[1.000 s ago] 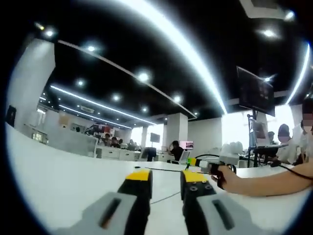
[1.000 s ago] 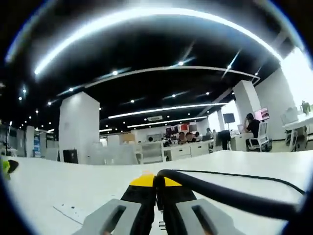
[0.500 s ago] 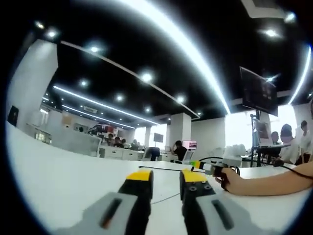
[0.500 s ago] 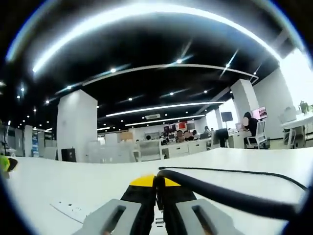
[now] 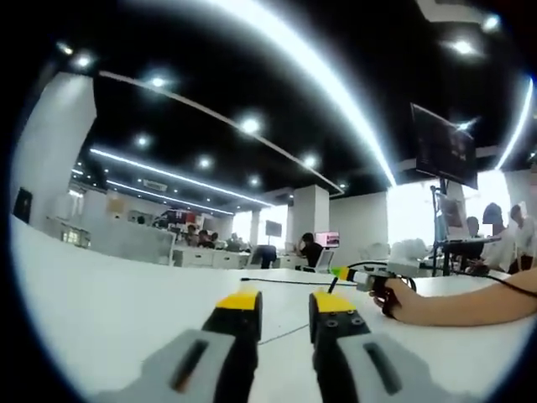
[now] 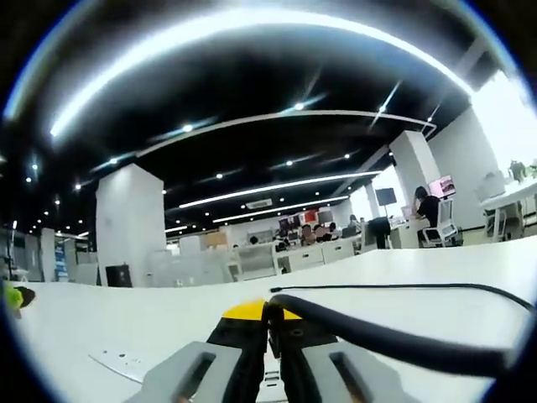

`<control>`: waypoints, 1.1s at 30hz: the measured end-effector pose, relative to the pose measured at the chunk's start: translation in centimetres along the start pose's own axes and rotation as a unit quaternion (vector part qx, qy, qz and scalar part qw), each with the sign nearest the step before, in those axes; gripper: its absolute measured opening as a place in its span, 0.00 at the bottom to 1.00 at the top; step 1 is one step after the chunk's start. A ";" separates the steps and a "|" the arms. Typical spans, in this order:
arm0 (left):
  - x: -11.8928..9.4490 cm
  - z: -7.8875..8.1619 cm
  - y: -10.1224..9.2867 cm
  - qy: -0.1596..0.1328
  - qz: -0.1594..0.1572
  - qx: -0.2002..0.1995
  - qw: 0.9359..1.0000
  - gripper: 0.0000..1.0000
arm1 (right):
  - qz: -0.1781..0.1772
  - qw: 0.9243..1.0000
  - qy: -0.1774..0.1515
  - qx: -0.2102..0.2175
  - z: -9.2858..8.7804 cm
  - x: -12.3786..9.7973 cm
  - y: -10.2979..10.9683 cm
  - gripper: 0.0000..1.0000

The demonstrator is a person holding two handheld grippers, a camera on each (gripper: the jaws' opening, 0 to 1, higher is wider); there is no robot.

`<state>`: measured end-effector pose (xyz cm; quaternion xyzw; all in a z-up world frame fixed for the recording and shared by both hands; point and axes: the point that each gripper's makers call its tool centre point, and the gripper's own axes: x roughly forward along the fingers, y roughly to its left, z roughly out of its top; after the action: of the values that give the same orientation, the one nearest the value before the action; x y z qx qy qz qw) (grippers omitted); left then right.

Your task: Locate the USB plug end of the data cable currently connected to the USB port on the desk. Grip the plug, withdraw it from the port, and place it onto the desktop.

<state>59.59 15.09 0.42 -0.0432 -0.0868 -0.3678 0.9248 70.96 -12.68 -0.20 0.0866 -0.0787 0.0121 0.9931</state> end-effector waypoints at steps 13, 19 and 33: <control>0.3 -1.1 -0.8 0.029 -0.017 0.029 0.999 0.26 | 0.036 0.998 0.028 0.040 -1.0 -0.6 1.0 0.06; 0.2 -1.4 -0.8 0.040 -0.017 0.039 0.998 0.26 | 0.055 0.996 0.044 0.046 -1.5 -2.0 1.8 0.06; 0.1 -1.7 -0.8 0.045 -0.014 0.038 0.998 0.26 | 0.073 0.994 0.044 0.066 -1.5 -3.6 2.1 0.06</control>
<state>59.31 14.19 -1.21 0.0098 -0.0599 -0.3790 0.9234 67.56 -10.40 -1.82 0.1454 -0.0401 0.0937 0.9841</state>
